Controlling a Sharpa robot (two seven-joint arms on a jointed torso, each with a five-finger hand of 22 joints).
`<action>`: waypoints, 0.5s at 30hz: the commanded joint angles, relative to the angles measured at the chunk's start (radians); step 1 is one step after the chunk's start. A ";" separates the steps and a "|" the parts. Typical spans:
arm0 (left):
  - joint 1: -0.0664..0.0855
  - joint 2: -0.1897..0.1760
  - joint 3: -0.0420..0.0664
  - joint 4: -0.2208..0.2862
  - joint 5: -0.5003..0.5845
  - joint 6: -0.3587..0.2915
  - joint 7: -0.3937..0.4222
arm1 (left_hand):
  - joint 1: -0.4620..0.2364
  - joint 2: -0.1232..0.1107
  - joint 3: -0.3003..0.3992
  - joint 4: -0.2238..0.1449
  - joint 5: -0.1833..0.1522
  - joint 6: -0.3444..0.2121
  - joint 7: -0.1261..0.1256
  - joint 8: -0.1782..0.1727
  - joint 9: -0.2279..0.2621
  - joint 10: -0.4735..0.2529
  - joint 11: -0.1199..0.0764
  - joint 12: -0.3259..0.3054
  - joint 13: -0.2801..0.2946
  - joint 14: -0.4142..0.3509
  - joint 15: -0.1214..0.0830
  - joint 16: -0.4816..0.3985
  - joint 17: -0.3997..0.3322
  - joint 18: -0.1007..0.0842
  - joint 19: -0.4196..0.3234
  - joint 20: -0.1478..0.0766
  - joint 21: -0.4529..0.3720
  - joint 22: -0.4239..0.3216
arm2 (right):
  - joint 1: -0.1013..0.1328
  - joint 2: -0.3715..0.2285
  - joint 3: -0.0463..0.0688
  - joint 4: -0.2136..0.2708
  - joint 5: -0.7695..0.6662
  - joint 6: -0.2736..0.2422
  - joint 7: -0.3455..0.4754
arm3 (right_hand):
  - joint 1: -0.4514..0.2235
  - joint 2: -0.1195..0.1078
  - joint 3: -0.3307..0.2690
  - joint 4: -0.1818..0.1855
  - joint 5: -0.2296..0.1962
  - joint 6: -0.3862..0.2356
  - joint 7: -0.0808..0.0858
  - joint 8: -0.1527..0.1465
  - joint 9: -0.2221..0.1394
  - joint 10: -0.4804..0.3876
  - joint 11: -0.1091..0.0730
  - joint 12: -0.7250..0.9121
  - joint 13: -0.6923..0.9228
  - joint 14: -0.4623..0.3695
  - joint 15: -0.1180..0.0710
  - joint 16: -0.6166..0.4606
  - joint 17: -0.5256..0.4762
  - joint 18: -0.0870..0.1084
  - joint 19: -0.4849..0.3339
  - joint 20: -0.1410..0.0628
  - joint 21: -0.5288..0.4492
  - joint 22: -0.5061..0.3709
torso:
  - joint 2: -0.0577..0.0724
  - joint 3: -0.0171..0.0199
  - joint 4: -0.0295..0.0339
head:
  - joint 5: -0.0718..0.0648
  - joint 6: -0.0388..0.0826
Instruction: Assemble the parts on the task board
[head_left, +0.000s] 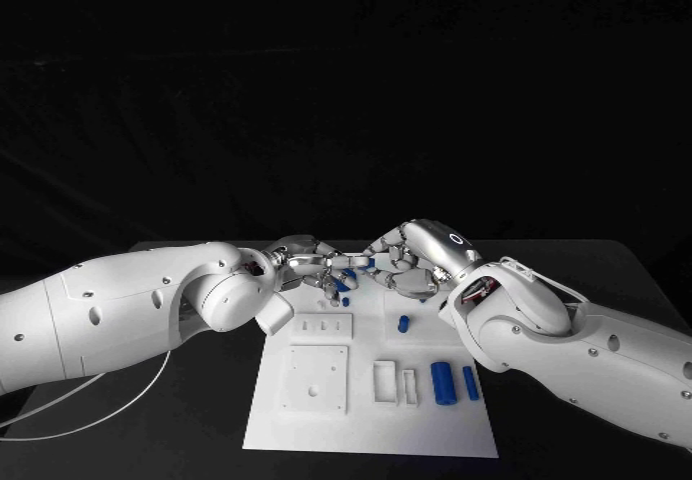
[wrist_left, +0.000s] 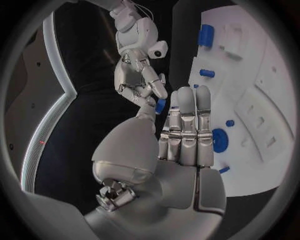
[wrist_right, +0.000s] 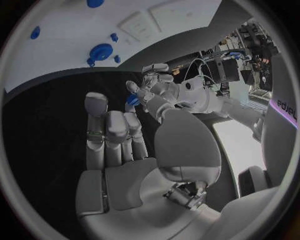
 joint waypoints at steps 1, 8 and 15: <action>0.001 0.002 0.001 0.003 0.026 0.005 0.025 | 0.006 0.011 -0.002 -0.011 0.038 0.022 -0.004 0.002 0.001 -0.003 -0.006 -0.002 -0.005 0.002 -0.001 0.005 -0.001 0.006 0.001 -0.004 -0.005 0.003 | 0.000 0.002 0.000 0.002 -0.012 0.021 0.003 | 0.006 -0.003 -0.003 0.004 0.001 0.004 -0.004 0.002 0.001 0.002 -0.003 0.000 0.001 -0.002 -0.008 -0.003 0.001 -0.003 0.047 -0.004 0.003 -0.001 | 0.000 0.0006 0.0001 | 0.000 0.001; 0.001 0.003 0.001 0.002 0.029 0.001 0.032 | 0.026 0.038 0.008 -0.027 0.114 0.097 -0.030 0.010 0.020 0.003 -0.014 -0.003 -0.013 0.003 -0.007 0.006 0.000 0.003 0.001 -0.009 -0.005 0.008 | 0.000 0.002 0.000 0.000 -0.012 0.028 0.004 | 0.006 -0.003 -0.005 0.006 0.001 0.004 -0.005 0.002 0.001 0.003 -0.003 0.000 0.002 -0.002 -0.008 -0.003 0.000 -0.004 0.047 -0.004 0.003 -0.002 | 0.001 0.0011 -0.0004 | 0.000 -0.002; 0.001 0.006 0.000 -0.005 0.047 -0.014 0.042 | 0.031 0.074 0.039 -0.041 0.186 0.121 -0.040 0.005 0.048 0.006 -0.017 -0.005 -0.016 0.002 -0.008 0.000 -0.001 0.000 -0.001 -0.011 -0.007 0.010 | 0.000 0.005 -0.001 -0.004 -0.010 0.039 0.006 | 0.006 -0.003 -0.008 0.008 0.000 0.006 -0.005 0.002 0.001 0.002 -0.004 0.000 0.002 -0.003 -0.008 -0.004 0.000 -0.004 0.047 -0.004 0.001 -0.003 | 0.000 0.0019 -0.0006 | 0.000 -0.002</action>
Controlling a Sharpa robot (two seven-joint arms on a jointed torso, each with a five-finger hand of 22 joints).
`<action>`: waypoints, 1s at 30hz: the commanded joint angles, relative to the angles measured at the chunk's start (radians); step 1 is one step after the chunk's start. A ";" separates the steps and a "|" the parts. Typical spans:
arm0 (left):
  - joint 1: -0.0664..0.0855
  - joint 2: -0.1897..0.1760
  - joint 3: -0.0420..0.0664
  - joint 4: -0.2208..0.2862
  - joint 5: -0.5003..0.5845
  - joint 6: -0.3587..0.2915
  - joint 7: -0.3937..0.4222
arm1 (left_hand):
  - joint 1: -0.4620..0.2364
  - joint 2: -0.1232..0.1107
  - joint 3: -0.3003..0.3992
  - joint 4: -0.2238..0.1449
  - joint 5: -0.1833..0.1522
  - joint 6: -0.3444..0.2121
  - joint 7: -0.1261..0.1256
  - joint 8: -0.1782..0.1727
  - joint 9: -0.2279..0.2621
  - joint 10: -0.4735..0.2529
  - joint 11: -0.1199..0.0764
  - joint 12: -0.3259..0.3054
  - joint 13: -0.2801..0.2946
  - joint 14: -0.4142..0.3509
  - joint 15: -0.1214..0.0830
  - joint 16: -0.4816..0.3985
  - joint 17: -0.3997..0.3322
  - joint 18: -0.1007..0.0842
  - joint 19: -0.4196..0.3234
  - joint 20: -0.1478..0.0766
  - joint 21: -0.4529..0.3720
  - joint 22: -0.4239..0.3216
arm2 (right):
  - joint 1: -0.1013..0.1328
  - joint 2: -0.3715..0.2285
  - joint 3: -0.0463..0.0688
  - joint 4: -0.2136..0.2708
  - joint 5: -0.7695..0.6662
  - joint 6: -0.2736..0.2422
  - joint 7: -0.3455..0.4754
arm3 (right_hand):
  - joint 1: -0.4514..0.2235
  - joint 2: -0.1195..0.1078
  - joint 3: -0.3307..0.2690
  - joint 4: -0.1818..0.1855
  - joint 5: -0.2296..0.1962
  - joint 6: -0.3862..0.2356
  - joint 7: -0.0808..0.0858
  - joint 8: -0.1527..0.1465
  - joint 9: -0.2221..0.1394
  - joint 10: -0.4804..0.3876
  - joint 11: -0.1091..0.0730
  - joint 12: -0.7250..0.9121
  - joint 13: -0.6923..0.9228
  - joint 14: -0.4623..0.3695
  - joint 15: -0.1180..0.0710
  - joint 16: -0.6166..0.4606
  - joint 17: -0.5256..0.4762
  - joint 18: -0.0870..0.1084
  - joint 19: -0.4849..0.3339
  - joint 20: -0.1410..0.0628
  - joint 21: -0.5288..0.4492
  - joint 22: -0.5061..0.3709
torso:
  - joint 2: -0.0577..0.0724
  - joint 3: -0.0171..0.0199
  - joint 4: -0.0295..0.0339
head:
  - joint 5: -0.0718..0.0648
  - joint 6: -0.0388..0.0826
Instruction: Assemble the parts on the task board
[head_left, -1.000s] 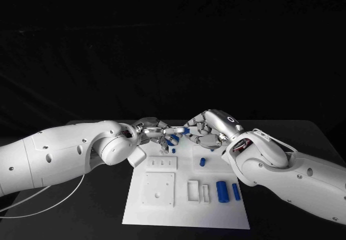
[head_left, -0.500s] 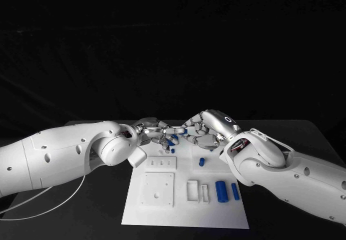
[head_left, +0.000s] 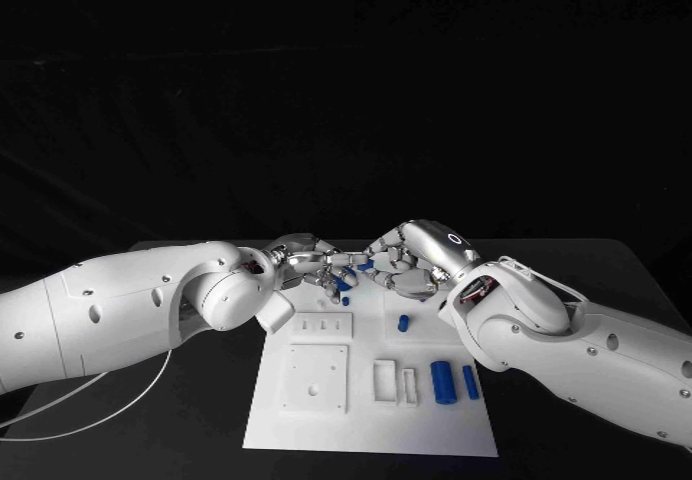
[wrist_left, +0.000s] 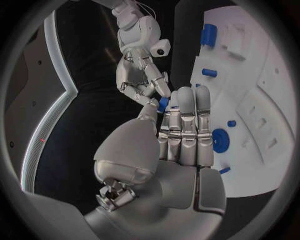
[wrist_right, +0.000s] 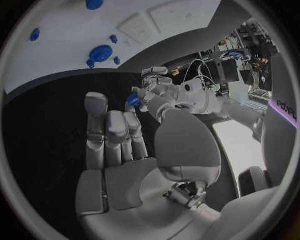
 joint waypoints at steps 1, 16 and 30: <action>0.002 0.005 0.001 -0.001 0.027 -0.012 0.029 | 0.003 0.014 0.014 -0.010 0.011 0.011 -0.003 0.002 0.012 0.002 -0.006 -0.004 -0.001 0.002 -0.009 -0.001 -0.002 0.000 -0.001 -0.004 -0.004 0.002 | -0.001 0.003 -0.001 -0.001 -0.009 0.025 0.006 | 0.009 0.000 -0.004 0.004 0.000 0.003 -0.002 0.003 0.002 0.002 -0.004 0.000 0.001 -0.003 -0.008 -0.004 0.000 -0.004 0.047 -0.004 0.001 -0.001 | 0.000 0.0005 0.0003 | 0.000 -0.001; 0.001 0.011 0.001 -0.001 0.019 0.007 0.023 | -0.005 0.013 0.116 -0.195 0.069 0.046 -0.018 0.005 0.185 0.062 -0.024 -0.007 -0.005 0.008 -0.022 -0.004 0.002 -0.001 -0.010 -0.017 0.015 0.034 | -0.001 0.005 -0.002 -0.003 -0.007 0.014 0.007 | -0.001 -0.011 -0.015 0.019 -0.022 -0.019 0.002 0.001 -0.002 -0.008 -0.001 -0.012 -0.008 -0.005 -0.006 -0.012 -0.006 -0.003 0.045 -0.003 -0.013 -0.007 | 0.000 0.0004 0.0001 | -0.003 -0.001; 0.001 -0.010 0.001 0.004 0.059 -0.052 0.055 | -0.048 0.012 0.135 -0.242 0.116 0.065 -0.027 0.000 0.246 0.085 -0.035 0.015 0.001 0.031 -0.032 0.005 0.014 0.000 0.000 -0.027 0.030 0.055 | -0.028 -0.066 -0.002 0.017 0.044 -0.053 0.087 | 0.047 -0.053 -0.252 0.111 0.029 -0.078 0.015 0.002 -0.004 -0.048 0.012 -0.068 -0.073 -0.014 0.004 -0.117 -0.075 0.004 0.041 0.007 -0.158 -0.093 | 0.000 0.0006 -0.0017 | 0.008 -0.004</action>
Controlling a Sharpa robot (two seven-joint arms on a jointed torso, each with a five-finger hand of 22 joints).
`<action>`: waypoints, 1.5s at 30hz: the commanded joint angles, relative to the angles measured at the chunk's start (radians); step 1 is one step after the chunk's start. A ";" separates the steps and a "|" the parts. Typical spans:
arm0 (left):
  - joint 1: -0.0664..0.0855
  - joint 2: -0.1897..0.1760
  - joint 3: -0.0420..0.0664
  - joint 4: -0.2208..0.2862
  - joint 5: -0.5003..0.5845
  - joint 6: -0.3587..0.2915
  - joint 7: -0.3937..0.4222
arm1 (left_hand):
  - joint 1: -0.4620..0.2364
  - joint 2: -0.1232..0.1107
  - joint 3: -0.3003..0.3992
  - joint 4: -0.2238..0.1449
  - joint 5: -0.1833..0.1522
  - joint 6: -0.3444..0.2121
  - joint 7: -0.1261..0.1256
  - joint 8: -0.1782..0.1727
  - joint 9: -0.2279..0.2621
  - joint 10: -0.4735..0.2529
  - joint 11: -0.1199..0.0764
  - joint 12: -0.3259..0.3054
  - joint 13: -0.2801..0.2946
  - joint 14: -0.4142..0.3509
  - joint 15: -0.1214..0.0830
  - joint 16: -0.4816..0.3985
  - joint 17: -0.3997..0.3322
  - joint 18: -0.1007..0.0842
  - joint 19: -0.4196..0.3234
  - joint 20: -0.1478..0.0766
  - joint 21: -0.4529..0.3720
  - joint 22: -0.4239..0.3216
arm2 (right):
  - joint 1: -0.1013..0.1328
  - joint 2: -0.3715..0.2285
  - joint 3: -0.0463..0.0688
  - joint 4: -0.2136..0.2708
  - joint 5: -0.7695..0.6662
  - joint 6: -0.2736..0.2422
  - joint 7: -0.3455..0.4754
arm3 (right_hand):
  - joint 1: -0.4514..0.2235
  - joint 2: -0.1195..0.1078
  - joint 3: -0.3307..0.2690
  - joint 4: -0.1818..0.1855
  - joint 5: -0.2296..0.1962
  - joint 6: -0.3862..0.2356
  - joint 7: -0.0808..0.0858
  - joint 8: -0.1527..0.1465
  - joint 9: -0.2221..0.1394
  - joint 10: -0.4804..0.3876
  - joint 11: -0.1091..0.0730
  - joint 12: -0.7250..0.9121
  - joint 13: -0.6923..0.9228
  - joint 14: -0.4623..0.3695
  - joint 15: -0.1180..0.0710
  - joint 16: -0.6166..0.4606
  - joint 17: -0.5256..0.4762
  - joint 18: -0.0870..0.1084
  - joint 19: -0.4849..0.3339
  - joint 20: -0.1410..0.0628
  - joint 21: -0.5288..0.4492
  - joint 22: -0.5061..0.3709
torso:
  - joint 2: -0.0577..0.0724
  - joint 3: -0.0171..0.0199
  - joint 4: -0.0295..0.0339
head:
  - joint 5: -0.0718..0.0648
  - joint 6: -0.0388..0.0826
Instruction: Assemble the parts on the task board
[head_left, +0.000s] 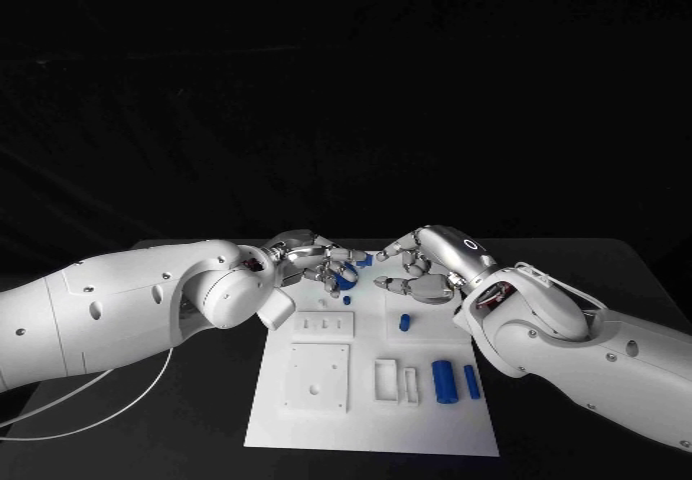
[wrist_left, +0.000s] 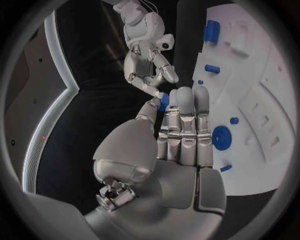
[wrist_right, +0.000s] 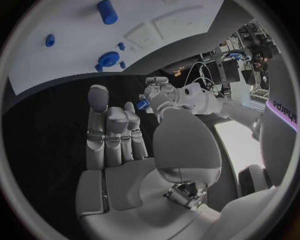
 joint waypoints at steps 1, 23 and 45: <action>0.001 -0.003 0.001 0.004 0.038 -0.030 0.034 | -0.018 -0.001 0.084 -0.089 0.014 0.039 -0.032 -0.005 0.198 0.043 -0.006 0.010 0.002 0.007 0.000 0.006 0.003 -0.001 0.004 -0.006 0.008 0.003 | -0.009 -0.015 0.000 0.011 0.028 -0.041 0.062 | 0.019 0.002 -0.006 -0.003 0.006 -0.007 -0.001 -0.004 -0.001 -0.006 0.000 -0.003 -0.002 -0.004 0.002 -0.004 0.001 0.004 0.042 0.007 -0.003 -0.002 | 0.000 0.0000 0.0007 | 0.001 -0.003; 0.001 -0.013 0.001 0.004 0.091 -0.019 0.019 | -0.060 -0.009 0.079 -0.071 0.039 0.071 -0.054 -0.002 0.281 0.047 -0.026 0.105 0.029 0.033 -0.018 0.058 0.042 -0.006 0.024 -0.022 0.031 0.033 | -0.028 -0.042 0.001 0.023 0.052 -0.185 0.123 | 0.039 -0.008 0.151 -0.062 -0.054 0.016 -0.004 -0.004 -0.002 -0.006 -0.005 0.000 -0.011 0.001 -0.001 -0.009 0.013 0.003 0.040 0.003 0.010 -0.008 | 0.000 -0.0014 0.0032 | 0.004 0.001; -0.001 -0.008 0.000 -0.001 0.134 0.034 -0.004 | -0.136 -0.006 0.106 -0.064 0.089 0.121 -0.080 -0.002 0.422 0.049 -0.049 0.224 0.075 0.046 -0.038 0.140 0.093 -0.019 0.035 -0.044 0.050 0.063 | -0.027 -0.010 0.001 -0.002 0.027 -0.235 0.170 | 0.060 -0.009 0.186 -0.089 -0.095 0.030 -0.005 -0.004 -0.002 -0.004 -0.006 0.002 -0.012 0.001 -0.002 -0.010 0.016 0.002 0.039 0.003 0.016 -0.001 | 0.000 -0.0007 0.0026 | 0.002 0.006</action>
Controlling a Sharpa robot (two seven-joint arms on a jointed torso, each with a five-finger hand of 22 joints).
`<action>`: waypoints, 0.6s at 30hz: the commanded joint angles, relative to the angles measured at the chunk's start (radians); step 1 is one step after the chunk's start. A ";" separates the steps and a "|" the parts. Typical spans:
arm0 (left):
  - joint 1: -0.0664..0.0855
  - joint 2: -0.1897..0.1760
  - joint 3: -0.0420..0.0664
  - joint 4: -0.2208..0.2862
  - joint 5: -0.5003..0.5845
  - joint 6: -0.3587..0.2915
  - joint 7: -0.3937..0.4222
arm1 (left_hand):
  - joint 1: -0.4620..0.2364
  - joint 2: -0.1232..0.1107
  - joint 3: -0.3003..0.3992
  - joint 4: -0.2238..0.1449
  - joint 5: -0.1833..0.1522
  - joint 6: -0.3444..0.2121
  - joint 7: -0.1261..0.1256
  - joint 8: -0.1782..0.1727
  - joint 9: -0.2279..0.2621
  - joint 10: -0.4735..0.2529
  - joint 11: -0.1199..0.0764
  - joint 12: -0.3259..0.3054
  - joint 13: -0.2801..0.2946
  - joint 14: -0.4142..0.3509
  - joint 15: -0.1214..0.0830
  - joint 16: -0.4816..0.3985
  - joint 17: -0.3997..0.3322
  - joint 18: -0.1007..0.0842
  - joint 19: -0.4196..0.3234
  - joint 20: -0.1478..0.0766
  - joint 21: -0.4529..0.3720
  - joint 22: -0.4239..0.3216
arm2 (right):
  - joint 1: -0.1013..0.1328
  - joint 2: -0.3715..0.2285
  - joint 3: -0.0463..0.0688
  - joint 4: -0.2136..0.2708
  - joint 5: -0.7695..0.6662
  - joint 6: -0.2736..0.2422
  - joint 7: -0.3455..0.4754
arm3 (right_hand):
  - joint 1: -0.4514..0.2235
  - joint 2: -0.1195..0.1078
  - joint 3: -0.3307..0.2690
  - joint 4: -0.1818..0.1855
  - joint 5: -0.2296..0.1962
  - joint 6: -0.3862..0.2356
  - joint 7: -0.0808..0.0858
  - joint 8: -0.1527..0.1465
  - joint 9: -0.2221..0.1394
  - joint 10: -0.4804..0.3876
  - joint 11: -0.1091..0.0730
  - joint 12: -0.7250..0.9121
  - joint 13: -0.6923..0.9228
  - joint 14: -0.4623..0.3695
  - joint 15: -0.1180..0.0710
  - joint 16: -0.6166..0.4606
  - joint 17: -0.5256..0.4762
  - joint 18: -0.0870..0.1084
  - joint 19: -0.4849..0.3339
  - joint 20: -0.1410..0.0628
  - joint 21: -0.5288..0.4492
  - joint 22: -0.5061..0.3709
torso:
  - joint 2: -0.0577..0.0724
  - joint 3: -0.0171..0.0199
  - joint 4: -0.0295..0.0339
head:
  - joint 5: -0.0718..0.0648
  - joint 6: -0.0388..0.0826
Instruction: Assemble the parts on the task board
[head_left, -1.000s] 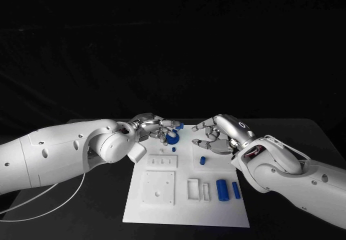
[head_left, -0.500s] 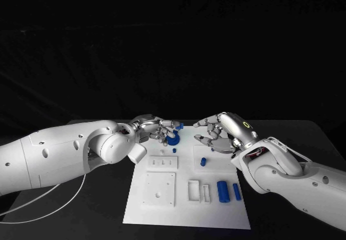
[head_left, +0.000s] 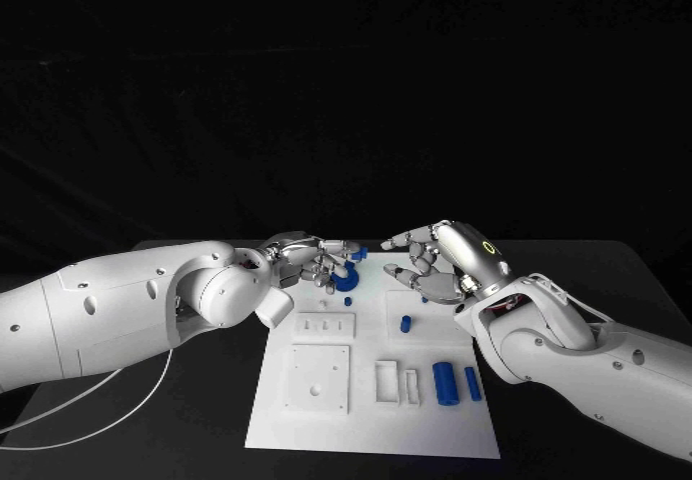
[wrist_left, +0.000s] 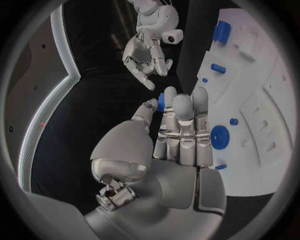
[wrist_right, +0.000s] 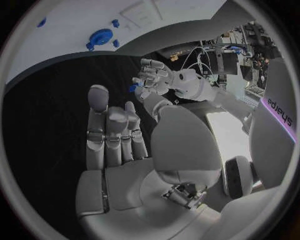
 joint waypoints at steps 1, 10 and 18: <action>0.000 0.003 0.001 0.002 0.021 0.035 -0.005 | -0.010 0.004 0.026 -0.019 0.010 0.098 -0.082 0.005 0.306 0.041 -0.013 0.009 0.003 0.001 -0.009 0.006 0.007 -0.018 -0.001 -0.009 0.004 0.003 | 0.000 0.007 0.000 -0.003 -0.025 -0.022 0.027 | 0.010 0.001 0.003 -0.004 -0.008 0.008 0.002 -0.004 -0.001 -0.001 -0.003 0.001 -0.001 0.001 -0.002 -0.005 0.002 0.002 0.038 0.002 0.003 0.001 | 0.000 0.0006 0.0006 | 0.001 0.003; 0.000 0.005 0.001 0.003 0.024 0.042 -0.010 | -0.035 0.012 0.036 -0.021 0.018 0.109 -0.088 0.003 0.364 0.042 -0.018 0.041 0.010 0.002 -0.013 0.019 0.041 -0.021 0.000 -0.013 0.006 0.012 | 0.004 0.030 0.000 -0.018 -0.044 -0.020 0.033 | 0.021 0.002 0.000 -0.012 -0.052 0.024 -0.001 -0.004 -0.001 0.000 -0.004 0.002 0.000 0.001 -0.002 -0.005 0.002 0.000 0.038 0.002 0.001 0.004 | 0.001 0.0003 0.0033 | 0.001 0.004; 0.000 0.005 0.001 0.002 0.025 0.052 -0.011 | -0.053 0.017 0.047 -0.023 0.020 0.115 -0.090 0.001 0.378 0.042 -0.018 0.052 0.012 0.003 -0.015 0.019 0.059 -0.023 0.001 -0.015 0.006 0.016 | 0.005 0.049 0.000 -0.035 -0.055 -0.012 0.031 | 0.026 0.005 -0.011 -0.014 -0.084 0.042 -0.006 -0.004 0.000 -0.001 -0.007 0.001 -0.001 0.000 -0.005 -0.008 0.001 0.000 0.038 0.001 -0.003 0.005 | 0.001 0.0008 0.0011 | 0.004 0.003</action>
